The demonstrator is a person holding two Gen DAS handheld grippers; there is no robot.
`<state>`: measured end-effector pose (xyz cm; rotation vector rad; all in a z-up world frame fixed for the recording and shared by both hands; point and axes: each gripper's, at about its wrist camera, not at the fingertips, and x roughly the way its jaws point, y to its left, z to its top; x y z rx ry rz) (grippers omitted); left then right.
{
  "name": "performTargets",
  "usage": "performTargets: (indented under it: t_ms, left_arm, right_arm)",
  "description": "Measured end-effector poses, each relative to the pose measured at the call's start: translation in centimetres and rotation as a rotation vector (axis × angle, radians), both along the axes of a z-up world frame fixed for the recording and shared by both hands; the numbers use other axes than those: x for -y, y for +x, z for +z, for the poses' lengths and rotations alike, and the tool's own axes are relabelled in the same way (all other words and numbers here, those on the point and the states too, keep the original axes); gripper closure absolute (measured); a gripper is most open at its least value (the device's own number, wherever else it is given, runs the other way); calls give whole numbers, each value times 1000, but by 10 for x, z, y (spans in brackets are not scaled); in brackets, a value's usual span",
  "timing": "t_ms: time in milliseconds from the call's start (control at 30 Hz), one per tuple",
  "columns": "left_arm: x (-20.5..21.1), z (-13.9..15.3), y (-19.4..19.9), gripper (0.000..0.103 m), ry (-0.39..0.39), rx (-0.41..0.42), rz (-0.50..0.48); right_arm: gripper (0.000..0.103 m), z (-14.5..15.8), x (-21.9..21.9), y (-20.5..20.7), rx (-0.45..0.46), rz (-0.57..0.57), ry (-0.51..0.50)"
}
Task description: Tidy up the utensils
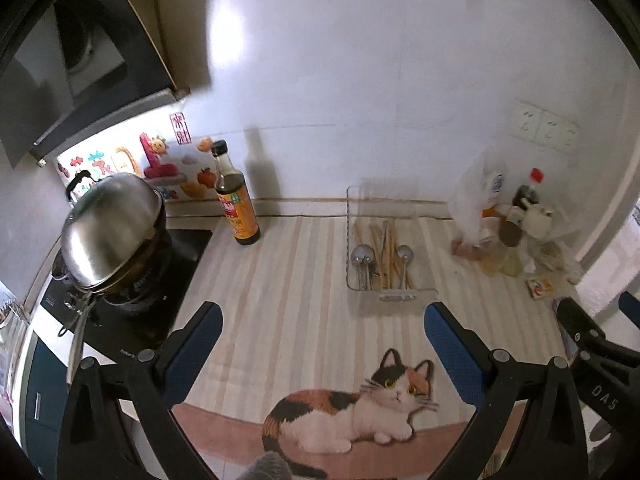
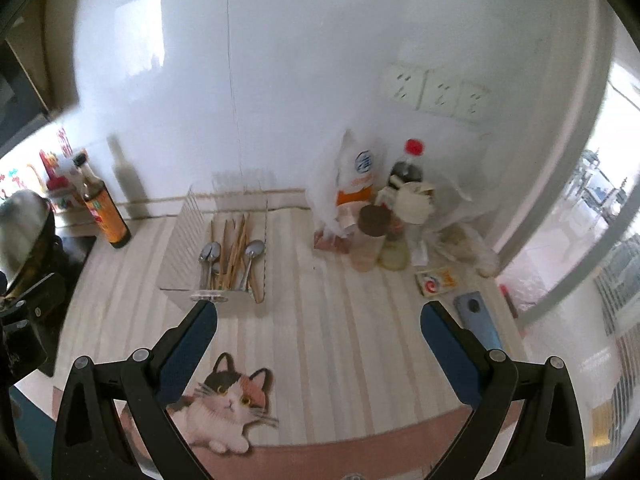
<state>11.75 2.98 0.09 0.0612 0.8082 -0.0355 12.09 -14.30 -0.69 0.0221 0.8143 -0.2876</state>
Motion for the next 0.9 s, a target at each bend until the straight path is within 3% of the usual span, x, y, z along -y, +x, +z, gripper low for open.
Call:
performTargets:
  t_ms: [400,900]
  left_arm:
    - [-12,34,-83,0,-15,58,-50]
    - [-13,40,-105,0,-8,60,25]
  right_arm:
    - [0,60,-27,-119,121,-47,-34]
    - [0,72,-28,-148,147,-22,-40]
